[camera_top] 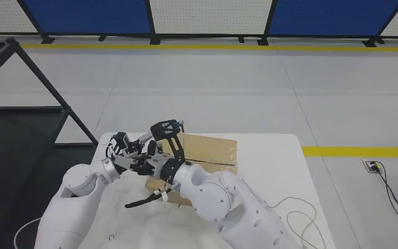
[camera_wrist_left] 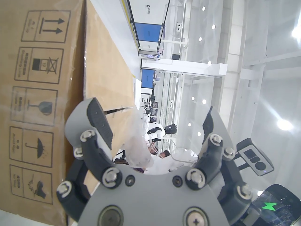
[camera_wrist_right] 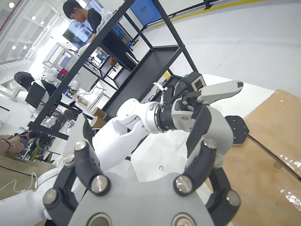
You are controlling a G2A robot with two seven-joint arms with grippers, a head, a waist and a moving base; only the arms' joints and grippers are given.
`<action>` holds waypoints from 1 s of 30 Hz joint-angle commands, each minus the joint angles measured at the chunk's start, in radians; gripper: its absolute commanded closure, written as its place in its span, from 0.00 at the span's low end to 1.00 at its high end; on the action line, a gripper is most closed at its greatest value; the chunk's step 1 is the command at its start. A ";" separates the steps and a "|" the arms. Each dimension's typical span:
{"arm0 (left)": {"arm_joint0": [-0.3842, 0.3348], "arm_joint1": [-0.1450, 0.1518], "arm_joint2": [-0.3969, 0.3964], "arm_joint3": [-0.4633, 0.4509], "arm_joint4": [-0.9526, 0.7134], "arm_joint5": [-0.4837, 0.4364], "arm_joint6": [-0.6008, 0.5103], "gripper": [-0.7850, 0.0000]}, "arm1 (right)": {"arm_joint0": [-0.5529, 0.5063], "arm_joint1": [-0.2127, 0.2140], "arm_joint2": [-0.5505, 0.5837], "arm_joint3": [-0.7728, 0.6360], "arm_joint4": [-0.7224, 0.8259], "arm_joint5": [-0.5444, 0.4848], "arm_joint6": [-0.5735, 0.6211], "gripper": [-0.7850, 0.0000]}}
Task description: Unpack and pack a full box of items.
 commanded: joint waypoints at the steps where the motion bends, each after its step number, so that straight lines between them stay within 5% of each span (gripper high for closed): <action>1: 0.001 0.001 -0.001 -0.003 0.002 0.004 0.000 0.00 | -0.038 0.016 0.036 -0.055 -0.040 0.010 0.058 0.00; 10: -0.011 -0.001 0.013 -0.008 0.011 0.014 0.002 0.00 | -0.291 0.079 0.226 -0.273 -0.118 0.157 0.239 0.00; 16: -0.016 -0.001 0.018 -0.003 0.015 0.014 0.004 0.00 | -0.390 0.086 0.292 -0.246 -0.039 0.147 0.173 0.00; 24: -0.013 -0.001 0.021 -0.005 0.019 0.018 0.012 0.00 | -0.384 0.076 0.285 -0.182 0.042 0.181 0.123 0.00; 30: -0.009 0.000 0.022 -0.014 0.022 0.021 0.014 0.00 | -0.472 0.084 0.330 -0.273 0.016 0.041 -0.028 0.00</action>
